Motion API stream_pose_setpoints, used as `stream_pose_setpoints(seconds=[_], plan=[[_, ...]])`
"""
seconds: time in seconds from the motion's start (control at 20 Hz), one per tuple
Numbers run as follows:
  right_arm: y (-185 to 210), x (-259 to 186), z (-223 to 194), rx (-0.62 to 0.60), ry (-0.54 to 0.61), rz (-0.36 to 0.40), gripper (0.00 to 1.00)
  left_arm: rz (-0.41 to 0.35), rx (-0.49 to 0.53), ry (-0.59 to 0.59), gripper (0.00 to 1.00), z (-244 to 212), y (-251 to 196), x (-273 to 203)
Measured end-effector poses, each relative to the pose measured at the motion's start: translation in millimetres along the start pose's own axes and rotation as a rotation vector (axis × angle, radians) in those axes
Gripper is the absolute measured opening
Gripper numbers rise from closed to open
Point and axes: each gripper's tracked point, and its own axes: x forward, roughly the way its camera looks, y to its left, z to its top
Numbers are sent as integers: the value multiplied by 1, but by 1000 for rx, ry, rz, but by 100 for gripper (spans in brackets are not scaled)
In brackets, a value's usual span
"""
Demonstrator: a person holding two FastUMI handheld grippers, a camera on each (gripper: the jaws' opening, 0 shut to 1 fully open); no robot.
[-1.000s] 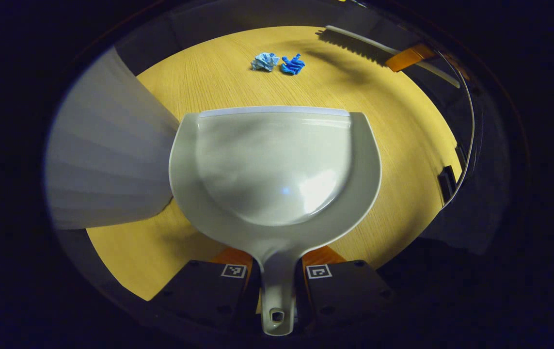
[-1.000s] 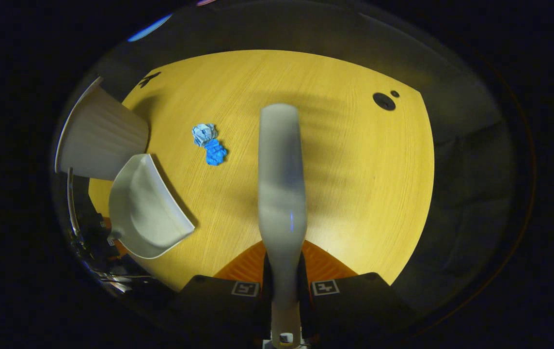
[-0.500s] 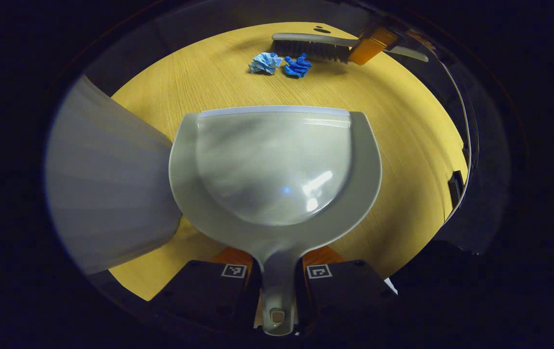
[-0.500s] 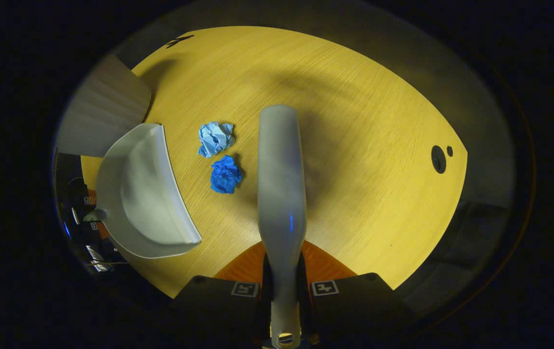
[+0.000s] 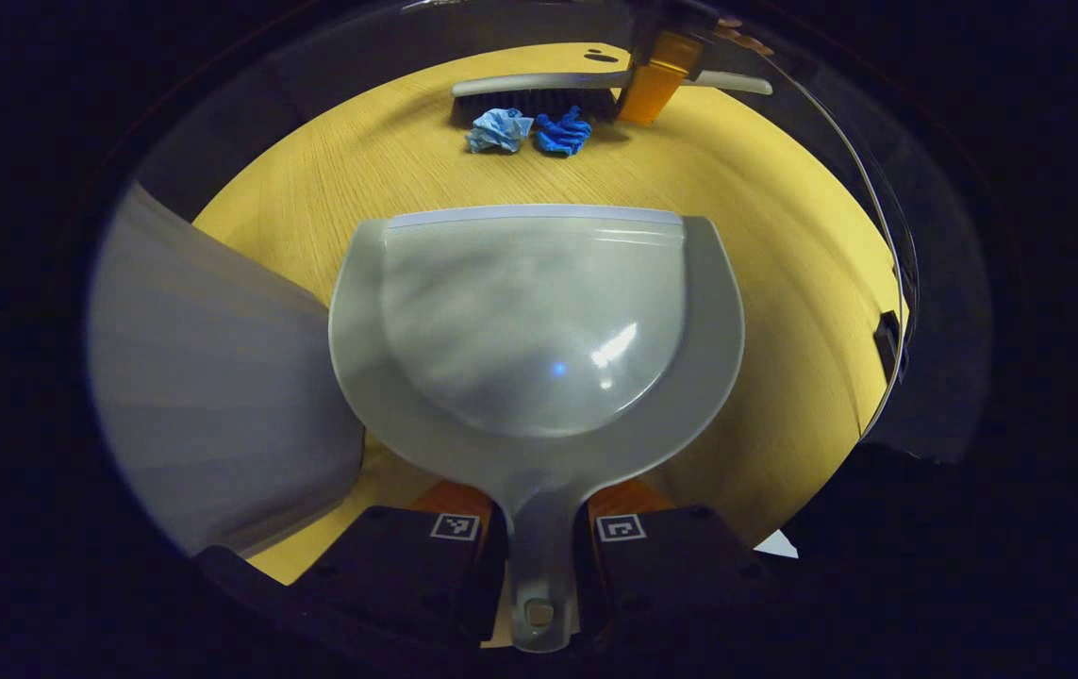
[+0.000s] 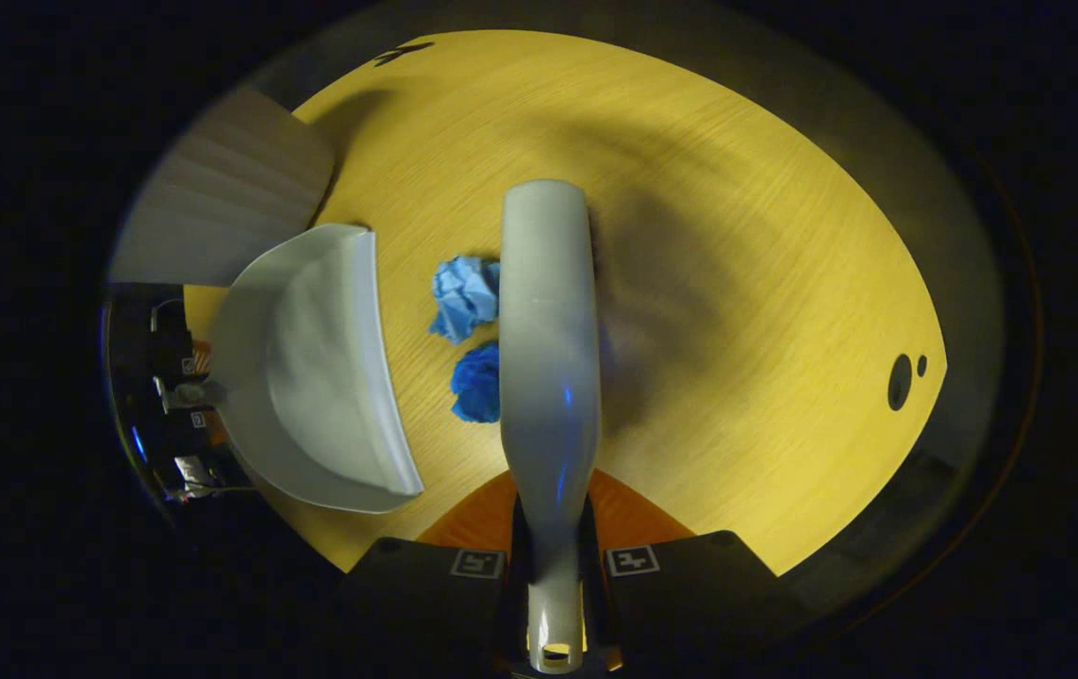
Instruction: Pick up the small broom and dustpan from the desktop, sweep the trash into the dustpan with the broom, and then empty the trash into the garbage bin.
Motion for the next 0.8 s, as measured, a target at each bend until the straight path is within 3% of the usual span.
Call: stream_pose_setpoints(seconds=[0.15,0.25,0.3,0.8], plan=[[54,-9,-10,-62,11,199,26,-22,15,-34,29,0,-3,0],[79,-23,-20,-112,0,331,26,-37,6,-57,28,-6,-8,3],[74,-27,-22,-130,-5,362,25,-43,-4,-71,29,-10,-10,3],[50,-73,-19,39,-163,378,25,-53,-33,-126,29,-18,-18,4]])
